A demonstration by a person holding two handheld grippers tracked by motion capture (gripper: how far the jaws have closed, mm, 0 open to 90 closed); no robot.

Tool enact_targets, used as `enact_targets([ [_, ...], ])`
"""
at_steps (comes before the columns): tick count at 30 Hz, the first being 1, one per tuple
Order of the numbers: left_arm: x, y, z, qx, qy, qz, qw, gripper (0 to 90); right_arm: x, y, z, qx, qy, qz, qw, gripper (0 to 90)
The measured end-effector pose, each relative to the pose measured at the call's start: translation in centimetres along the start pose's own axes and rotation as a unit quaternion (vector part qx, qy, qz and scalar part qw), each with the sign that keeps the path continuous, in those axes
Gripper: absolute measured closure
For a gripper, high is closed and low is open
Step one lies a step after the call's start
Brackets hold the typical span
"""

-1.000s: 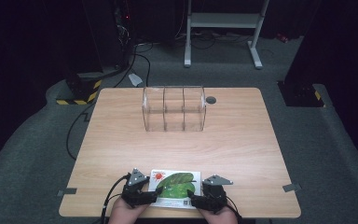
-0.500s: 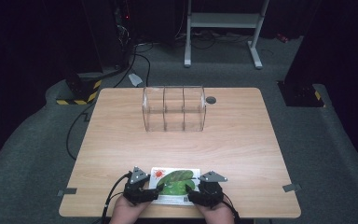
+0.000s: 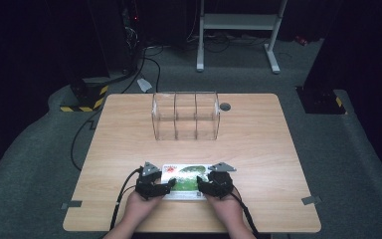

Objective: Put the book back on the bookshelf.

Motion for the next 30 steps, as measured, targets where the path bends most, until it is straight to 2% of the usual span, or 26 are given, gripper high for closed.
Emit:
enact_targets([
  [4, 0.6, 0.8, 0.6, 0.001, 0.004, 0.001, 1.0, 32.8, 0.7, -0.2, 0.9, 0.001, 0.0, -0.006, 1.0, 33.3],
  [7, 1.0, 1.5, 0.8, -0.007, -0.002, 0.006, 1.0, 33.4, 1.4, -0.2, 1.5, 0.009, -0.012, -0.01, 0.9998, 33.3],
  [10, 1.0, 1.6, 0.8, -0.009, -0.003, 0.008, 0.9999, 33.9, 1.5, -0.2, 1.7, 0.008, -0.011, -0.009, 0.9999, 33.2],
  [12, 0.9, 1.7, 0.8, -0.008, -0.003, 0.011, 0.9999, 37.3, 1.5, -0.2, 1.7, 0.011, -0.005, -0.005, 0.9999, 33.8],
  [14, 0.5, 1.8, 0.7, -0.013, -0.009, 0.011, 0.9998, 37.5, 1.2, -0.5, 1.8, 0.013, -0.007, 0.002, 0.9999, 36.6],
  [15, -0.1, 1.8, 0.5, -0.016, -0.018, 0.009, 0.9997, 35.8, 0.3, -0.5, 1.6, 0.029, -0.02, 0.02, 0.9992, 36.6],
  [16, -0.1, 1.8, 0.5, -0.016, -0.018, 0.009, 0.9997, 34.9, -0.1, -0.5, 1.4, 0.026, -0.024, 0.026, 0.999, 36.4],
  [18, -1.2, 1.4, -0.2, -0.014, -0.028, 0.009, 0.9995, 33.0, -1.2, -0.3, 0.5, 0.013, -0.021, 0.036, 0.9991, 34.8],
  [19, -1.2, 1.4, -0.2, -0.014, -0.028, 0.009, 0.9995, 31.8, -1.7, -0.2, -0.2, 0.004, -0.017, 0.037, 0.9992, 33.9],
  [20, -1.9, 0.8, -0.8, -0.022, -0.036, -0.002, 0.9991, 30.0, -2.4, -0.2, -0.9, -0.008, -0.019, 0.038, 0.9991, 33.8],
  [21, -1.9, 0.8, -0.8, -0.022, -0.036, -0.002, 0.9991, 29.7, -2.9, -0.3, -1.6, -0.016, -0.021, 0.037, 0.999, 33.4],
  [22, -2.0, 0.5, -1.3, -0.024, -0.044, -0.005, 0.9987, 29.3, -3.3, -0.5, -2.2, -0.017, -0.025, 0.039, 0.9988, 33.3],
  [23, -2.0, 0.4, -1.5, -0.024, -0.042, -0.005, 0.9988, 29.0, -3.7, -0.8, -2.8, -0.015, -0.034, 0.041, 0.9985, 33.8],
  [25, -2.1, 0.4, -1.5, -0.024, -0.045, -0.004, 0.9987, 30.6, -4.1, -1.4, -3.5, -0.001, -0.04, 0.037, 0.9985, 33.7],
  [27, -2.1, 0.1, -1.3, -0.03, -0.048, -0.02, 0.9982, 30.8, -4.3, -1.3, -3.6, -0.006, -0.034, 0.041, 0.9986, 32.6],
  [28, -1.8, -0.1, -1.3, -0.031, -0.039, -0.021, 0.9985, 30.8, -4.3, -1.1, -3.5, -0.006, -0.037, 0.043, 0.9984, 32.4],
  [30, -1.6, -0.3, -1.3, -0.037, -0.03, -0.019, 0.9987, 30.9, -4.0, -0.6, -3.4, -0.02, -0.034, 0.042, 0.9983, 31.6],
])
Point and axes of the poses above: each handheld gripper's, and its own axes: x roughly forward along the jaws, z roughly out of its top, y roughly to its left, the point moved 8 cm from there along x, roughly forward along the jaws, and after that the axes turned 15 degrees about x, right-handed, at the moved point
